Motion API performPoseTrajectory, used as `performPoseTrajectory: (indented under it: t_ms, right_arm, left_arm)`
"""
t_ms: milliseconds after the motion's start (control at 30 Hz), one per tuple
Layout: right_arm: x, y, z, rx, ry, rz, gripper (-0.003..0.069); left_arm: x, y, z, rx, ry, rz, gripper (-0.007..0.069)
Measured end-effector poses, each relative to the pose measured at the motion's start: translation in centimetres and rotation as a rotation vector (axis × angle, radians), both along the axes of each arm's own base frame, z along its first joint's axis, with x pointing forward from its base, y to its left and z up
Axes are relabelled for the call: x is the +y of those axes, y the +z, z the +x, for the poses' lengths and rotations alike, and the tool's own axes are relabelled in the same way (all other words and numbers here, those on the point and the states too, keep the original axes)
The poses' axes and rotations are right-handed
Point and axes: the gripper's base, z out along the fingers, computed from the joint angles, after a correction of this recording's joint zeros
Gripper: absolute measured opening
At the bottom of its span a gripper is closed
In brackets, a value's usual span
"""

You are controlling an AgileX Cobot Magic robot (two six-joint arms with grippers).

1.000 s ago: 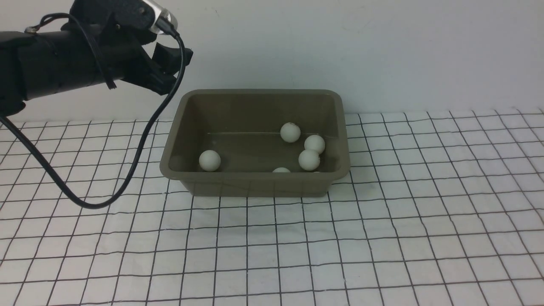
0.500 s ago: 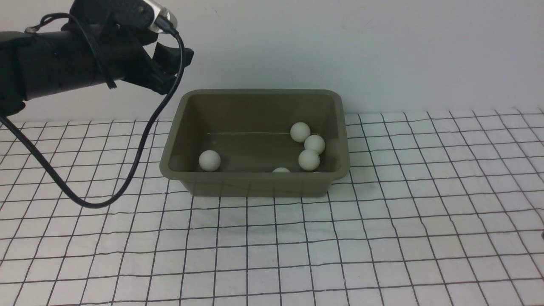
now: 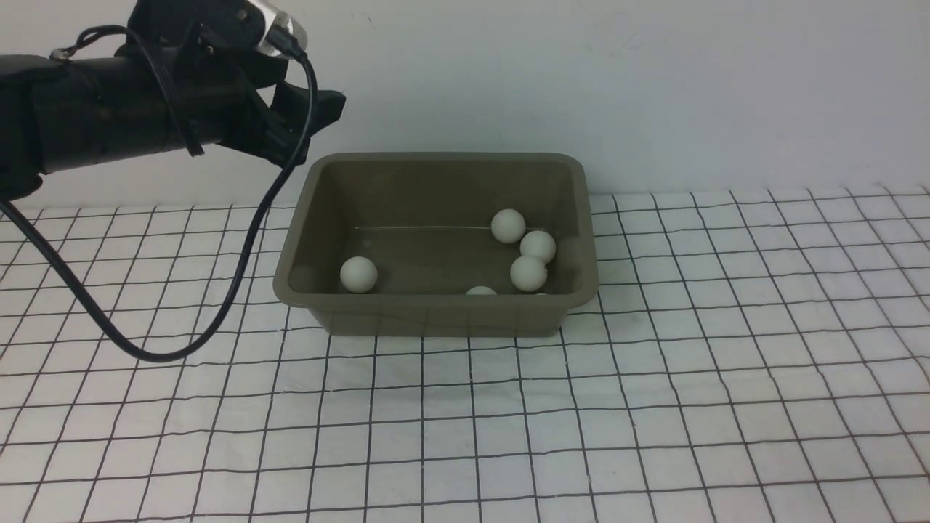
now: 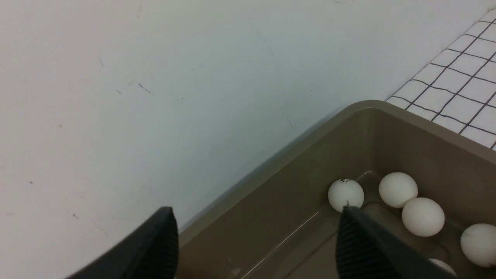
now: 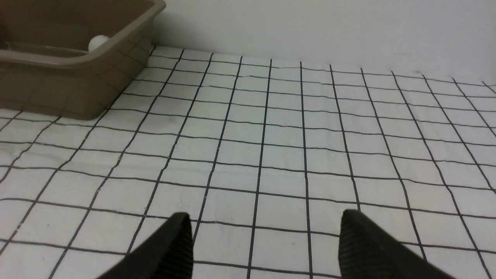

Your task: Put the table tennis balls into the box on the white checkered tablecloth.

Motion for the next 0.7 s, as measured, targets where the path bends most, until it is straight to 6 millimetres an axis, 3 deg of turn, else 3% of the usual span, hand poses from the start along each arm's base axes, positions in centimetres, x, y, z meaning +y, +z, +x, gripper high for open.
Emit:
performPoseTrajectory:
  t_ms: [233, 467, 700]
  right_arm:
    - [0.0, -0.1, -0.1, 0.003, 0.003, 0.000, 0.0462]
    - [0.0, -0.1, -0.1, 0.004, 0.003, 0.000, 0.0462]
    - [0.0, -0.1, -0.1, 0.004, 0.002, 0.000, 0.0462]
  left_arm:
    - [-0.1, 0.1, 0.0, 0.001, -0.002, -0.015, 0.0492]
    - [-1.1, 1.1, -0.4, 0.012, -0.072, -0.248, 0.0492]
    - [-1.4, 1.3, -0.6, 0.013, -0.112, -0.271, 0.0492]
